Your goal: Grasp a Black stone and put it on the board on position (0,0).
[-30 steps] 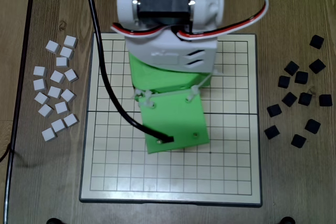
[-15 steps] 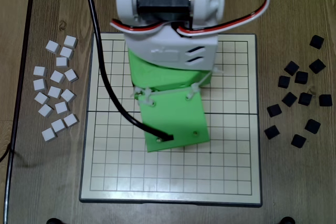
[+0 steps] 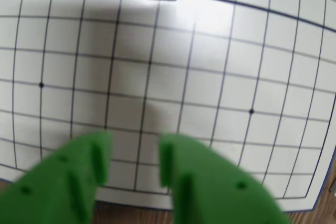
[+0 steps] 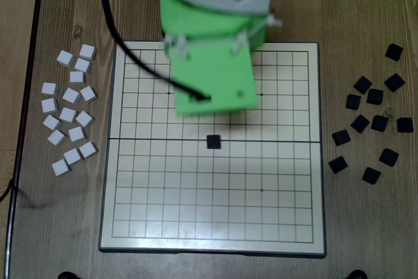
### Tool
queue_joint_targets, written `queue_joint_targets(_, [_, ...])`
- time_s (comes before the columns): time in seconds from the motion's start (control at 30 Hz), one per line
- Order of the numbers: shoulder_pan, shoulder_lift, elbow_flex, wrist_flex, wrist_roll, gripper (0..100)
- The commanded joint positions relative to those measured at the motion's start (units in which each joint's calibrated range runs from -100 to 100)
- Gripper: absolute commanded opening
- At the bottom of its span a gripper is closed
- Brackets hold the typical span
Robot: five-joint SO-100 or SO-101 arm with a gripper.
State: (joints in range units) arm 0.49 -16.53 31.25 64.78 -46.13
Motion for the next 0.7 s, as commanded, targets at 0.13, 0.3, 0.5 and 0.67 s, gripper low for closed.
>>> queue_joint_targets(0.13, [1.6, -25.3, 19.0, 0.7, -1.4, 7])
queue_joint_targets(0.3, [1.1, -37.3, 32.0, 0.3, -2.3, 7])
queue_joint_targets(0.5, [1.0, -46.8, 44.1, -0.3, -2.3, 6])
queue_joint_targets(0.67, [0.5, -55.2, 54.4, -2.5, -2.4, 6])
